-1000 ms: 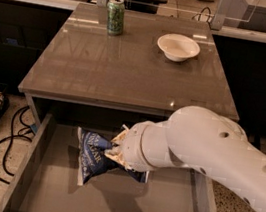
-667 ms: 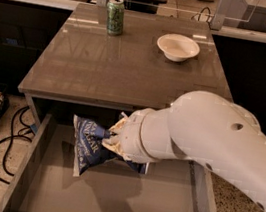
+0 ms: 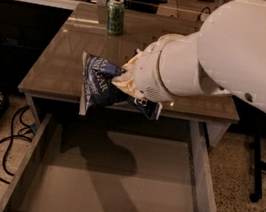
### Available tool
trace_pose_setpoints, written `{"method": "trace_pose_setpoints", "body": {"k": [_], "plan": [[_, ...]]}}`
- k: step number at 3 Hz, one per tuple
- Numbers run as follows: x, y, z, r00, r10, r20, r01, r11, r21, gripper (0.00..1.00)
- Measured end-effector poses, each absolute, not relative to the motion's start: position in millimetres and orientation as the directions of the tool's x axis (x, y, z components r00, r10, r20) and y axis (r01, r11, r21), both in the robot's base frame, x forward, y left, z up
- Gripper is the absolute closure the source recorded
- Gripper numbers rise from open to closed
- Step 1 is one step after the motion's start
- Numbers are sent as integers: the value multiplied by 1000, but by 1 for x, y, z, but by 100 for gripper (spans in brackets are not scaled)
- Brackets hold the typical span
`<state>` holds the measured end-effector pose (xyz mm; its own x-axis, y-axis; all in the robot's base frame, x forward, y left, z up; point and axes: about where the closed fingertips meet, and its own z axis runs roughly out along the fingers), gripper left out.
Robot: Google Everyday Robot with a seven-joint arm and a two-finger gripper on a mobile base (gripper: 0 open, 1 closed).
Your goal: Pick blue chip bag from top drawer and place on counter
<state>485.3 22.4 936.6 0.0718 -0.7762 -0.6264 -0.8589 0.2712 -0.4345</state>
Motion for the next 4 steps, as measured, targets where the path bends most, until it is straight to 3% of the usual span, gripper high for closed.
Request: {"method": "trace_pose_setpoints", "body": {"k": [2,4], "plan": [[512,23,933,77,-775,-628,-854,274,-443,100],[610,27,905,76,-749,-658,-868,275,-414,100]]}}
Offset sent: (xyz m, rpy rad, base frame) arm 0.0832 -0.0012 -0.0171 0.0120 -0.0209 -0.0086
